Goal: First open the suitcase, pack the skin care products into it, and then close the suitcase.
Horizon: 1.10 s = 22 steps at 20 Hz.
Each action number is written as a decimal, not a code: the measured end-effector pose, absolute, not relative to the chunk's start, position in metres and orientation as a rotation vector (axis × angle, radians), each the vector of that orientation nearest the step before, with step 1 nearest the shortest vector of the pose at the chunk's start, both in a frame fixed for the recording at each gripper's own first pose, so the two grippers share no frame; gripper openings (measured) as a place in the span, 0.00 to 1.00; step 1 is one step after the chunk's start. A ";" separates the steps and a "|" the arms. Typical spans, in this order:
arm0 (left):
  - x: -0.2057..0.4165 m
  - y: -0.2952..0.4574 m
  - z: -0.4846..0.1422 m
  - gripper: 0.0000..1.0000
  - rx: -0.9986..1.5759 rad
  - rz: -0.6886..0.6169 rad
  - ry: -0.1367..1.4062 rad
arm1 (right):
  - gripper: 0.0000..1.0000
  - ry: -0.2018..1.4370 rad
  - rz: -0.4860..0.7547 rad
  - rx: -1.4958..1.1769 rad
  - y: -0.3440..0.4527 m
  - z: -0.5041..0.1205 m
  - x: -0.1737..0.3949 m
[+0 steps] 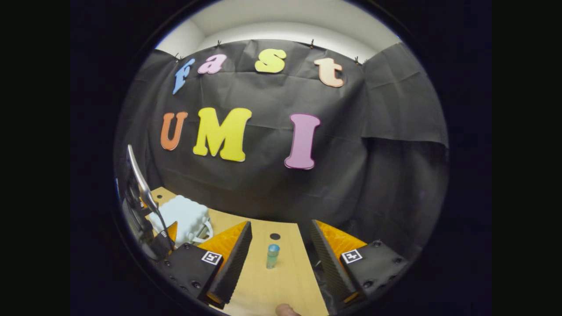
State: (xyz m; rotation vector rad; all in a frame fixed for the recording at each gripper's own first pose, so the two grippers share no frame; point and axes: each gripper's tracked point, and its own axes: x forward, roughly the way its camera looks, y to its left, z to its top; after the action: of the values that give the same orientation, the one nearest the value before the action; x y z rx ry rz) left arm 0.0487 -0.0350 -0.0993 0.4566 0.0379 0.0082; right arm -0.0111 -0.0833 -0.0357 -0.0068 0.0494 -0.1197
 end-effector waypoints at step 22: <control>0.161 -0.071 -0.213 0.54 1.381 0.034 0.260 | 0.80 0.179 -0.060 0.033 -0.182 -0.136 0.028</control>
State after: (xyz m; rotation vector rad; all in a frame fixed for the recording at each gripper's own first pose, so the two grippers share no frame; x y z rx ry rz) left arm 0.1610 -0.0709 -0.2132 1.3811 0.2604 0.0342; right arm 0.0279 -0.1824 -0.1356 0.0332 0.1791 -0.0601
